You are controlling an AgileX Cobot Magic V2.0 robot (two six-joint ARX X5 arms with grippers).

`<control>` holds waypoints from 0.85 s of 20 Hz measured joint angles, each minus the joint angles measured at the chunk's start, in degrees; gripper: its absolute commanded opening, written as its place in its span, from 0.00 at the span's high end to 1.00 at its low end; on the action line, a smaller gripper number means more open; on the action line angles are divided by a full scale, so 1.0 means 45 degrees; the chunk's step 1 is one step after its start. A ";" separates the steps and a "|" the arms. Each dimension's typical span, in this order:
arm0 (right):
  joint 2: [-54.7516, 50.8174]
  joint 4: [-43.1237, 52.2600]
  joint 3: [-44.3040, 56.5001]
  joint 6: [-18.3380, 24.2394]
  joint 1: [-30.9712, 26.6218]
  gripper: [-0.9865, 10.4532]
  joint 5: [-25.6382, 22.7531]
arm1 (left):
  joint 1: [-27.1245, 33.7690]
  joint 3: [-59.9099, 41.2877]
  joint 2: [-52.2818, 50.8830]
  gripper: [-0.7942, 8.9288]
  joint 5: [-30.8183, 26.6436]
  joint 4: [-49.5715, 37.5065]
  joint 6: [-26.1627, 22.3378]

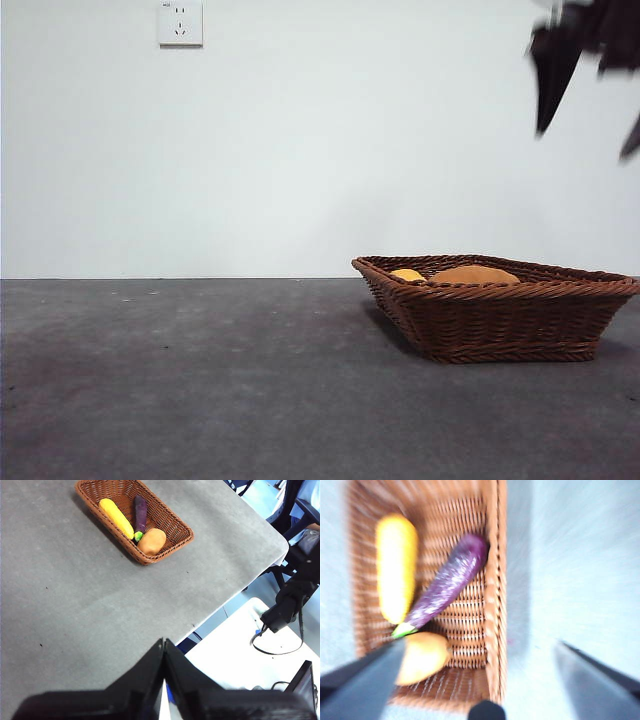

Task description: Help me put the vegetables on the table into the basket

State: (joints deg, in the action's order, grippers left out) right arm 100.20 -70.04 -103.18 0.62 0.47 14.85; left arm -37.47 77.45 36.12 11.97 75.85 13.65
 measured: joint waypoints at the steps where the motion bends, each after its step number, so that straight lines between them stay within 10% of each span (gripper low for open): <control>1: -0.1088 -0.0204 0.0000 -0.0083 0.0170 0.93 -0.0486 | 0.0000 0.0000 -0.0019 0.92 -0.0005 -0.0005 -0.0151; 9: -0.8301 -0.1681 -0.0049 -0.0345 0.0738 0.91 -0.1209 | 0.0000 0.0000 -0.0010 0.92 -0.0005 -0.0005 -0.0690; 17: -1.0006 -0.1681 -0.0073 -0.0432 0.0733 0.91 -0.1851 | 0.0000 0.0000 0.1229 0.92 -0.0005 -0.0005 -0.0695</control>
State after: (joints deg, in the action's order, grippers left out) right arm 55.18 -77.60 -103.50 -1.32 3.77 6.52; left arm -37.47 77.45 41.65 11.94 75.83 10.52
